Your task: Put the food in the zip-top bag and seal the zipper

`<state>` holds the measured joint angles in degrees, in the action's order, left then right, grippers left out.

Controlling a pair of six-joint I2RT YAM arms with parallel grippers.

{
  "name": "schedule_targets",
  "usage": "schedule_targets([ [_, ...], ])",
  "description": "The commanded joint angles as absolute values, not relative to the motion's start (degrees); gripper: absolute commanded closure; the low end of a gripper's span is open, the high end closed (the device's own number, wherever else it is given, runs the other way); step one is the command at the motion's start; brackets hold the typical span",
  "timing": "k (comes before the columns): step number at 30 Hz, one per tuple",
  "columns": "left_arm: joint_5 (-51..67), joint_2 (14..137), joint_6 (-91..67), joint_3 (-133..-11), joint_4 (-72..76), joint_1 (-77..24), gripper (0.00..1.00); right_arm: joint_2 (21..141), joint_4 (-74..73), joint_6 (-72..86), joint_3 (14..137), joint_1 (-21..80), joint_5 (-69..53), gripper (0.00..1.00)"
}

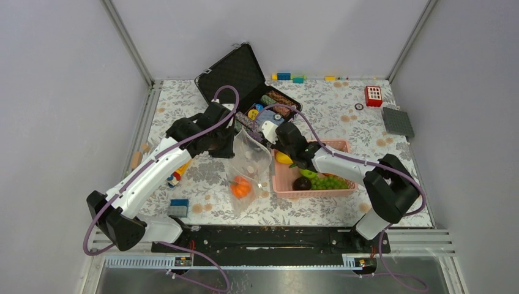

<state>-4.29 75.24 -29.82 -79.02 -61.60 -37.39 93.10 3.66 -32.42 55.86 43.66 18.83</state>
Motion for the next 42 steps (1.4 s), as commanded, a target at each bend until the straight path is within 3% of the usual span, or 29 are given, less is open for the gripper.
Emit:
schedule_targets([
  [1, -3.2, 75.0, -29.2, -78.7, -60.1, -37.2, 1.0, 88.0, -1.0, -29.0, 57.8, 44.1, 21.8, 0.92],
  [7, -2.6, 75.3, -28.9, -78.9, -60.1, -37.2, 1.0, 75.8, -0.6, -26.8, 52.9, 46.0, 24.0, 1.0],
  [15, -1.7, 74.8, -28.9, -78.8, -59.8, -37.2, 1.0, 57.4, 2.2, -21.7, 47.1, 47.0, 18.1, 1.0],
  [24, -0.3, 75.2, -28.8, -78.9, -59.7, -37.2, 1.0, 41.7, 16.6, -11.3, 42.6, 47.4, -4.6, 1.0],
  [30, 1.4, 75.1, -28.7, -78.9, -59.6, -37.2, 1.0, 44.5, 33.5, -4.4, 42.9, 47.7, -19.1, 1.0],
  [42, 2.5, 74.4, -28.5, -78.7, -59.6, -37.1, 1.0, 57.5, 46.6, 1.6, 47.9, 52.2, -25.4, 1.0],
])
